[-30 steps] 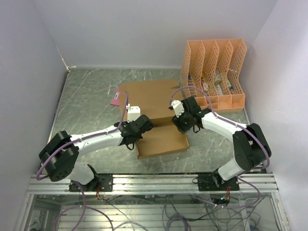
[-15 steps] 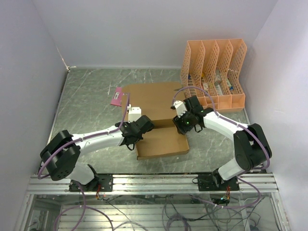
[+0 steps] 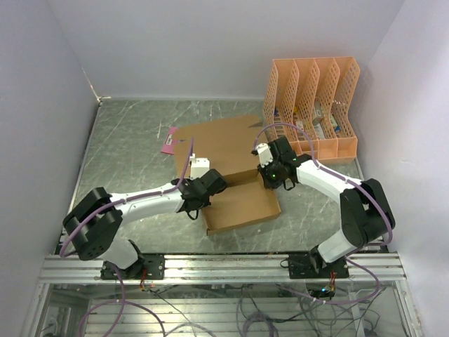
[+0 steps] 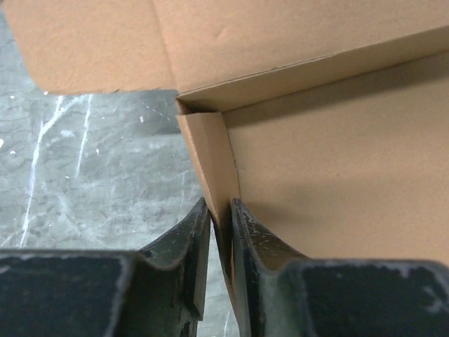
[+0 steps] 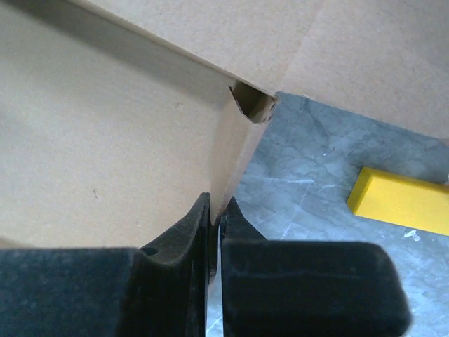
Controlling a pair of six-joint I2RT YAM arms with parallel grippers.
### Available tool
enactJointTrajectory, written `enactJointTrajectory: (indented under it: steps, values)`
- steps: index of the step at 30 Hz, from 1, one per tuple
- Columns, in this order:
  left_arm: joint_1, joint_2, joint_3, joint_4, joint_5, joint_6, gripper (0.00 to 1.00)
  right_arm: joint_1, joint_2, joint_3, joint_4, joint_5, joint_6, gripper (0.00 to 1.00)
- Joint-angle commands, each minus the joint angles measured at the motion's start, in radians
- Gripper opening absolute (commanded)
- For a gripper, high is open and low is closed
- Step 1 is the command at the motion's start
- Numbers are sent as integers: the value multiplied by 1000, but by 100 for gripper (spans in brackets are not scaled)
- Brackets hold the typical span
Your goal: Fold the paper box
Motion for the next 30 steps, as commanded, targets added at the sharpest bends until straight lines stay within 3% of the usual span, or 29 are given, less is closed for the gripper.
enactJointTrajectory:
  steps: [1,10,18,24,30]
  values:
    - [0,43,58,32,-8,37,32,7,-5,10,16,2,10,0]
    - [0,10,55,4,37,-11,64,6,-63,-16,163,72,55,0]
    - [-11,-5,38,-6,124,-86,58,7,-95,-48,230,117,71,0]
    - [-56,10,23,-37,148,-244,61,8,-126,-72,275,140,94,0]
    - [-77,13,62,-30,140,-270,62,14,-149,-82,296,149,99,0]
